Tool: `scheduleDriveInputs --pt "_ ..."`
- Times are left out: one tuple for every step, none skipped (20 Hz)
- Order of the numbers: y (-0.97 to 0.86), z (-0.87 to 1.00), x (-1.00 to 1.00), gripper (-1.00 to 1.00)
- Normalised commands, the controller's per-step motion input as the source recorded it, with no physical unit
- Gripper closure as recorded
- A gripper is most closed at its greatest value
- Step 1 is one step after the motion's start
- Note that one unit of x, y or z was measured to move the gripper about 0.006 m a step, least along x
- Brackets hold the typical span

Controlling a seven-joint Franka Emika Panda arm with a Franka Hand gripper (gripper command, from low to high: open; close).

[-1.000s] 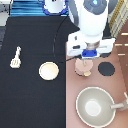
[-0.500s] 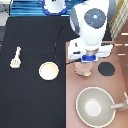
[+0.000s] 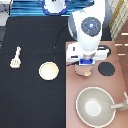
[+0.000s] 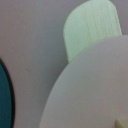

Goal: Take the lid off the pot, put the pot on the plate, and use the tool to push the pot to the front of the table.

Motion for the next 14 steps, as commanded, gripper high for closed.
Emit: scheduleDriveInputs --pt "0.05 -0.11 0.0 -1.0" --pt "0.05 -0.05 0.0 -1.0" --pt "0.04 -0.03 0.0 1.0" --pt "0.06 0.0 0.0 1.0" --pt "0.05 0.0 0.01 1.0" --pt "0.08 0.0 0.01 1.0" --pt "0.09 0.0 0.01 1.0" --pt "0.11 0.0 0.0 1.0" --pt "0.1 0.0 0.0 1.0" --pt "0.08 0.0 0.0 1.0" --pt "0.07 0.0 0.0 1.0" --pt "0.04 0.0 0.0 1.0" --pt "0.03 -0.08 0.0 1.0" --pt "0.03 -0.13 0.0 1.0"
